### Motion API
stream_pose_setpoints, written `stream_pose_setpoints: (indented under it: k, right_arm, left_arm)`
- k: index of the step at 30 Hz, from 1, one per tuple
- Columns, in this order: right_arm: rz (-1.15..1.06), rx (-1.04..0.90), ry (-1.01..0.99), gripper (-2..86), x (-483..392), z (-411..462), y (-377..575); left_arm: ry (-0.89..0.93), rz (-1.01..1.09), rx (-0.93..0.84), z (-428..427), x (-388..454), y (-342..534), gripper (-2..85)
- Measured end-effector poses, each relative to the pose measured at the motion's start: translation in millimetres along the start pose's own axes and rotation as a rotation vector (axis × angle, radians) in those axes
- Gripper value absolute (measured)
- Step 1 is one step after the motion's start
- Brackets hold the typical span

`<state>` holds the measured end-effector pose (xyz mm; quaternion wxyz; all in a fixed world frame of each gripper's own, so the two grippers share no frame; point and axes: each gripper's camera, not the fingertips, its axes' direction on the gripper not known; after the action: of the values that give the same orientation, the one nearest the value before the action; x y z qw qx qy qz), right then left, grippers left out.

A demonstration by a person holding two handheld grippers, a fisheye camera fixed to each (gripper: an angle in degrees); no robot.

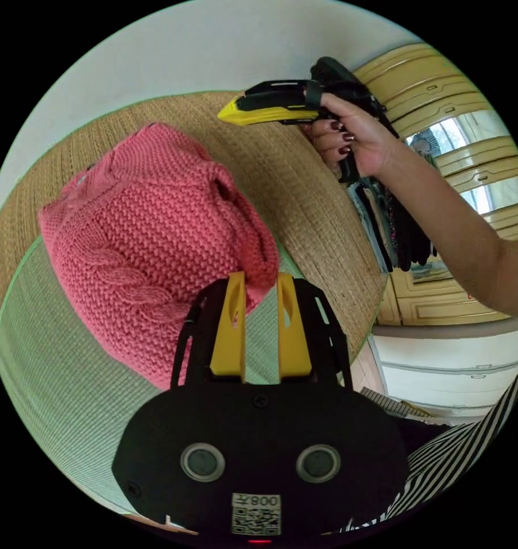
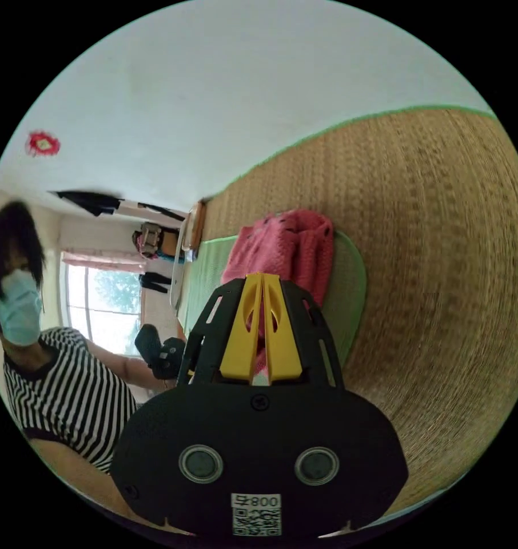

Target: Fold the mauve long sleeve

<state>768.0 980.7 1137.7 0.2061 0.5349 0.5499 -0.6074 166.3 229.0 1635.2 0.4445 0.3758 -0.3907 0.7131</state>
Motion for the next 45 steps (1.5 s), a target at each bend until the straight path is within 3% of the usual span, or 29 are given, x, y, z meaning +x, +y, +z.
stream_pose_setpoints:
  k: [4, 7, 11, 16, 18, 20, 23, 26, 28, 30, 32, 39, 42, 45]
  right_arm:
    - [-0.125, -0.169, 0.027, 0.1, -24, 29, 23]
    - [-0.149, -0.321, 0.189, 0.0, -9, 57, 33]
    - [-0.116, -0.25, 0.155, 0.0, 12, 33, 41]
    - [-0.082, -0.237, 0.176, 0.0, 27, 19, 63]
    - [-0.062, -0.235, 0.162, 0.0, 32, 15, 68]
    - [-0.052, -0.202, 0.125, 0.0, 31, 4, 72]
    - [-0.101, -0.129, 0.055, 0.0, 19, -15, 67]
    - [-0.125, -0.108, 0.111, 0.0, 17, -17, 54]
    - [-0.125, -0.106, 0.196, 0.0, 21, -13, 46]
    - [-0.113, -0.169, 0.307, 0.0, 31, -2, 41]
    - [-0.068, -0.143, 0.272, 0.0, 42, -7, 41]
    - [-0.103, -0.016, 0.288, 0.0, 25, -37, 30]
    - [-0.073, -0.006, 0.448, 0.0, 39, -31, 8]
    - [-0.01, -0.036, 0.355, 0.0, 64, -30, -4]
  left_arm:
    - [-0.047, 0.02, -0.092, 29, 11, -21, 9.1]
    - [-0.008, 0.016, -0.076, 31, 12, -35, 8.6]
    - [0.081, -0.001, 0.039, 10, 9, -35, 6.3]
    - [0.012, -0.117, 0.038, 6, -21, -34, 2.5]
    - [0.16, -0.147, -0.07, 19, -41, -41, 1.1]
    - [0.191, -0.117, 0.01, 4, -45, -45, 0.7]
    - [0.128, -0.095, 0.126, -25, -53, -55, 0.4]
    - [0.106, -0.136, 0.228, -41, -79, -66, 0.3]
    - [0.021, -0.198, 0.228, -38, -98, -73, 0.2]
    - [0.093, -0.207, 0.201, -22, -120, -81, 0.2]
    - [0.164, -0.242, 0.23, -20, -130, -83, 0.1]
    - [0.056, -0.167, 0.176, -27, -125, -91, 0.1]
    - [0.057, -0.145, 0.172, -29, -131, -94, 0.2]
    - [0.02, -0.122, 0.183, -43, -131, -90, 0.2]
